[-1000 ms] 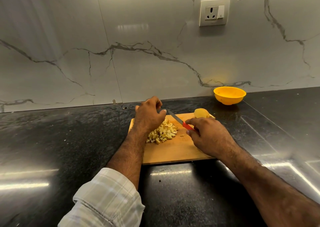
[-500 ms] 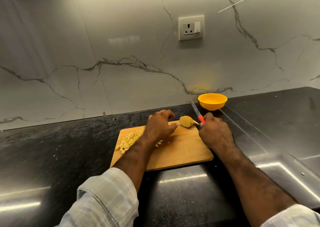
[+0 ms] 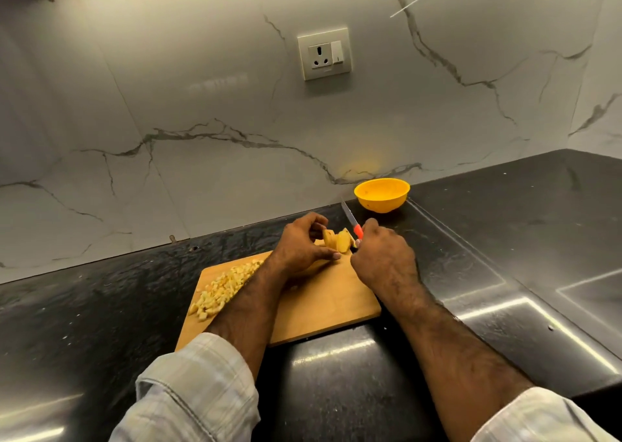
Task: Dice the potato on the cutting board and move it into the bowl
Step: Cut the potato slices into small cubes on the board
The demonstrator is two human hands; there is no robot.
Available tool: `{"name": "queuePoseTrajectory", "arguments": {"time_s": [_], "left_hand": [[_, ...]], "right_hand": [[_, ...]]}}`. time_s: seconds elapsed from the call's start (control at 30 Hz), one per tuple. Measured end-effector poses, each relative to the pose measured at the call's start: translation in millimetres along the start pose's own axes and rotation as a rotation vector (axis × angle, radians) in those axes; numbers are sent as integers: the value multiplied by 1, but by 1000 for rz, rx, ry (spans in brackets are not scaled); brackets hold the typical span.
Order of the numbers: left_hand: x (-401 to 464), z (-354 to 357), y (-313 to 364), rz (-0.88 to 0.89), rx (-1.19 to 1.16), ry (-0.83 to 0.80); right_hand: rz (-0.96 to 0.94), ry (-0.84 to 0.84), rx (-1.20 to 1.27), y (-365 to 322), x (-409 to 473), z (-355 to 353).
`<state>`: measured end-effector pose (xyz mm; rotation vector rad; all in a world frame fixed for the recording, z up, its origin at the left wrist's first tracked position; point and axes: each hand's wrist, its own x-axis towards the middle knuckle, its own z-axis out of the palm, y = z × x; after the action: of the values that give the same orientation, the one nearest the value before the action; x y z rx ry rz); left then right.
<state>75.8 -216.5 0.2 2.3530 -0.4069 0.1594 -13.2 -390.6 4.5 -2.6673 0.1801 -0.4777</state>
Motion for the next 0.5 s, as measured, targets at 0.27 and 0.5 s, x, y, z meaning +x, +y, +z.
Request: {"name": "queuePoseTrajectory", "arguments": {"time_s": [0.27,0.5], "left_hand": [[-2,-8,-9,44,22,-44],[-5,-7,-12,45,105,37]], "right_hand": [[-54,-85,37,-2,2,6],[-117,-125,88,-11,-3,9]]}}
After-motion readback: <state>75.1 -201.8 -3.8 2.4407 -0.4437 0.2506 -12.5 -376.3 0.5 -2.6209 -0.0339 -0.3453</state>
